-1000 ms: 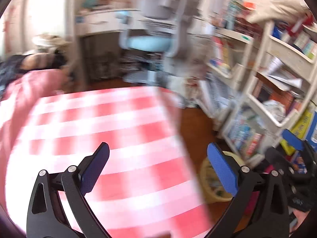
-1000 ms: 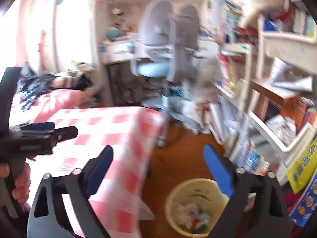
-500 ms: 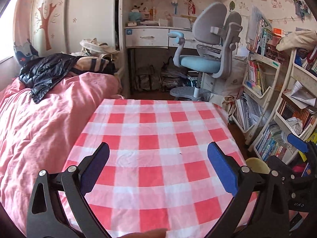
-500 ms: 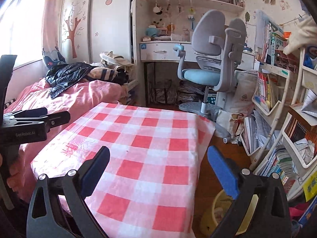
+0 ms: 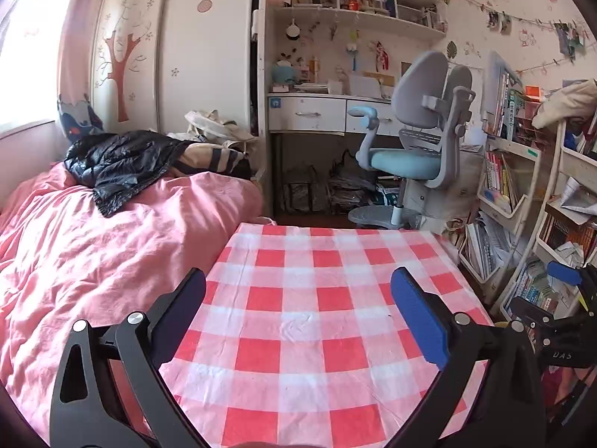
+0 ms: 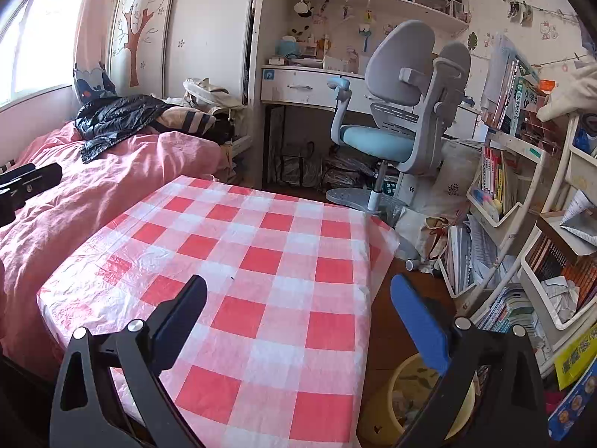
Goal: Collect trash
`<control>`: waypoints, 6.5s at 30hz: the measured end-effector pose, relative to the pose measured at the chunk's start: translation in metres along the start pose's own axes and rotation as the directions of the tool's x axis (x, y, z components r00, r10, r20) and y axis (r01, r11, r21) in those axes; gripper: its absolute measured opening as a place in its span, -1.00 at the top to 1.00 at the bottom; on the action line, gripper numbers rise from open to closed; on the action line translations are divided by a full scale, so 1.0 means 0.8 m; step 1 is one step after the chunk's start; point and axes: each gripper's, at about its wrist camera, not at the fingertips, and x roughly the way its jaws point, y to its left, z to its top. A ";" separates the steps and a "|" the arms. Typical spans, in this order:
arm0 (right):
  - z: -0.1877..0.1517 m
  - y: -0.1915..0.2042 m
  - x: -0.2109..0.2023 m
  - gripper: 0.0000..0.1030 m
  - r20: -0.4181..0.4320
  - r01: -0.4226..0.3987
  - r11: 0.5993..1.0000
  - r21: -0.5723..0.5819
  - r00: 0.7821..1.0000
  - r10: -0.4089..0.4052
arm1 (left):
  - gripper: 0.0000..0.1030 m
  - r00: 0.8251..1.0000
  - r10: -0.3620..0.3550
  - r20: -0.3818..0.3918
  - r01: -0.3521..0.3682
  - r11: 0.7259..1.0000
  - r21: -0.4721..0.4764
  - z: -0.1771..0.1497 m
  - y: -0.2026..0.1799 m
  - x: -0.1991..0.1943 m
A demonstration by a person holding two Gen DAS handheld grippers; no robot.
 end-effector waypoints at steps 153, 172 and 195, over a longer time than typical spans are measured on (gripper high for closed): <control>-0.013 0.009 -0.012 -0.85 -0.035 -0.036 0.992 -0.121 0.999 0.032 | -0.86 0.969 0.039 -0.245 -0.031 0.999 0.038 -0.044 -0.002 0.060; -0.022 -0.004 -0.030 -0.85 -0.071 -0.030 0.992 -0.124 0.997 0.022 | -0.86 0.962 -0.138 -0.237 0.101 0.982 -0.161 -0.048 0.035 0.059; -0.022 -0.008 -0.036 -0.85 -0.076 -0.032 0.991 -0.133 0.997 0.022 | -0.86 0.951 -0.018 -0.308 0.009 1.000 -0.030 -0.049 0.021 0.072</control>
